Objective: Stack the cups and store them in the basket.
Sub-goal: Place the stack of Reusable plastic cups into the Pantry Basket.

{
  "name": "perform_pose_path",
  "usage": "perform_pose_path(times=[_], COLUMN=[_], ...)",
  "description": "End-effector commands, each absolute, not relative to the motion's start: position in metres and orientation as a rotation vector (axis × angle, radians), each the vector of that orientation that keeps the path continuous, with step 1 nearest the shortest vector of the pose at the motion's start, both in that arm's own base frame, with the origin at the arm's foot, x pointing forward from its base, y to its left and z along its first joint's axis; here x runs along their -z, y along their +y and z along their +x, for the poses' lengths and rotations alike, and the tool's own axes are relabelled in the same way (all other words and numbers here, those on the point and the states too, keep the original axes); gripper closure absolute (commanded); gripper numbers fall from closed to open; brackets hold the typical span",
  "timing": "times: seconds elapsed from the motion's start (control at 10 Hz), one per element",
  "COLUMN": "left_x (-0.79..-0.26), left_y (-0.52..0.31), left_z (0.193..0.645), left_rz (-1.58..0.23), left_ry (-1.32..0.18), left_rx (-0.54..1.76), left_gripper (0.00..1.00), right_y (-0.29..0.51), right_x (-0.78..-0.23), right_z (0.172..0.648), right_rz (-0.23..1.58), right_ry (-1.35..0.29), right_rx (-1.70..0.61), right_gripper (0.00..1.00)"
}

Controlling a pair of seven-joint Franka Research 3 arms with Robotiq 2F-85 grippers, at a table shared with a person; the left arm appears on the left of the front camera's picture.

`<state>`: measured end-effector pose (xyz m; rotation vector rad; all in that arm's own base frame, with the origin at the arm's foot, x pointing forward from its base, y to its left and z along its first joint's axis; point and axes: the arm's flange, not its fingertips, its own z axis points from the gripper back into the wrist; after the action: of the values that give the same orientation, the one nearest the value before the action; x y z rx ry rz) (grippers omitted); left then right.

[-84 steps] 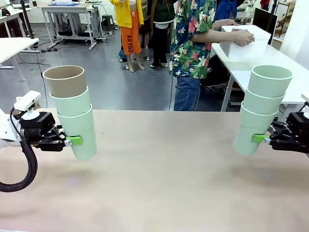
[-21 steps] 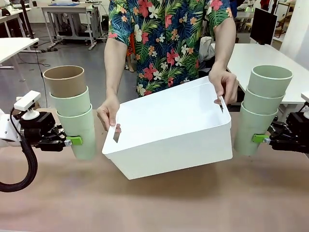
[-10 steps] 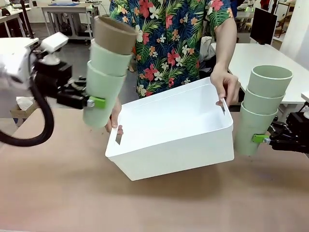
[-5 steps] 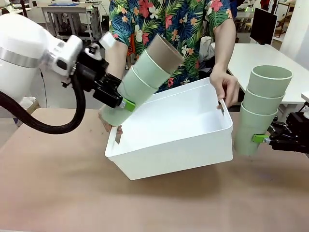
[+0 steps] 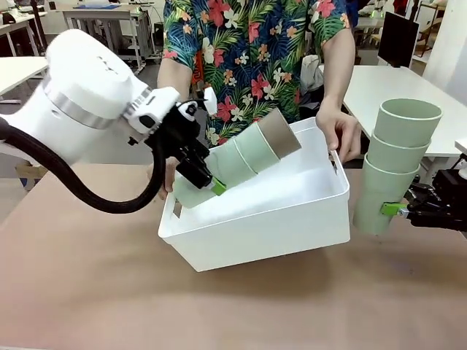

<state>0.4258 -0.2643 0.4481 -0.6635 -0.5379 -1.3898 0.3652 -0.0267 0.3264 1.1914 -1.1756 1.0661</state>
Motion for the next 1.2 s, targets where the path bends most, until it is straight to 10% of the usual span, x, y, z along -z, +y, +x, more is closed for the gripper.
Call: perform_pose_path(times=[0.0, 1.1], left_x=[-0.446, -0.378], left_y=[-0.283, -0.329], left_z=[0.439, 0.452], left_rz=[-0.632, -0.482], left_ry=[-0.494, -0.436], left_rx=[1.369, 1.398], left_gripper=[0.13, 0.13], right_y=[-0.026, -0.026], right_x=[-0.331, -0.331], right_z=[0.367, 0.367], right_rz=[1.186, 1.186], right_ry=[-1.195, -1.195], right_rx=[-1.064, -1.064], right_gripper=[0.14, 0.14])
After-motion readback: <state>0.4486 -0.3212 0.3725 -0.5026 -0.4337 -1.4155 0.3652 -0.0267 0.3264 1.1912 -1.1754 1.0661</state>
